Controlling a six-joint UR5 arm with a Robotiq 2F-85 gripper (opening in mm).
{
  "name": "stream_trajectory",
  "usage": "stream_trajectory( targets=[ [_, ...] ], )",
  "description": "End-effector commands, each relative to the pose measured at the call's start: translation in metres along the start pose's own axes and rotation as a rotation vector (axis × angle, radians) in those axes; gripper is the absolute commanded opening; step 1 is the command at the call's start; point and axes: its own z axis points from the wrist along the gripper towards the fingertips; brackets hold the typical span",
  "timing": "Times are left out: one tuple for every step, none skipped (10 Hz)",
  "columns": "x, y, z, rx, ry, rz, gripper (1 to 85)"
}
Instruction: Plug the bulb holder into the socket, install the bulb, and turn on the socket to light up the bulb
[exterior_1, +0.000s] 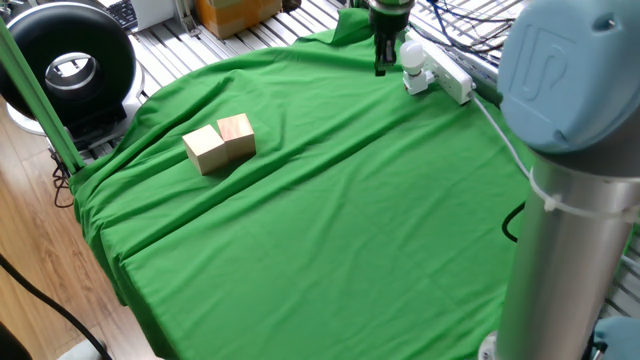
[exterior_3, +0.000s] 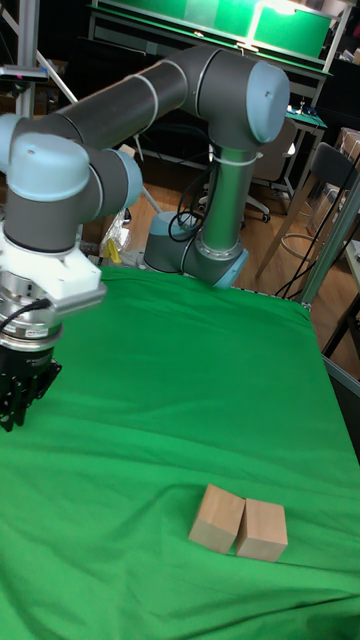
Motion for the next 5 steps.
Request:
stream_trajectory(
  targets=[
    [0.001,0.007,0.010,-0.001,0.020,-0.085,1.0],
    [0.004,-0.003,0.015,0.033,0.049,-0.101,1.0],
    [0.009,-0.007,0.021,0.053,0.082,-0.088,1.0],
    [0.013,-0.009,0.026,0.070,0.103,-0.074,1.0],
    [0.015,-0.008,0.027,0.069,0.113,-0.071,1.0]
  ],
)
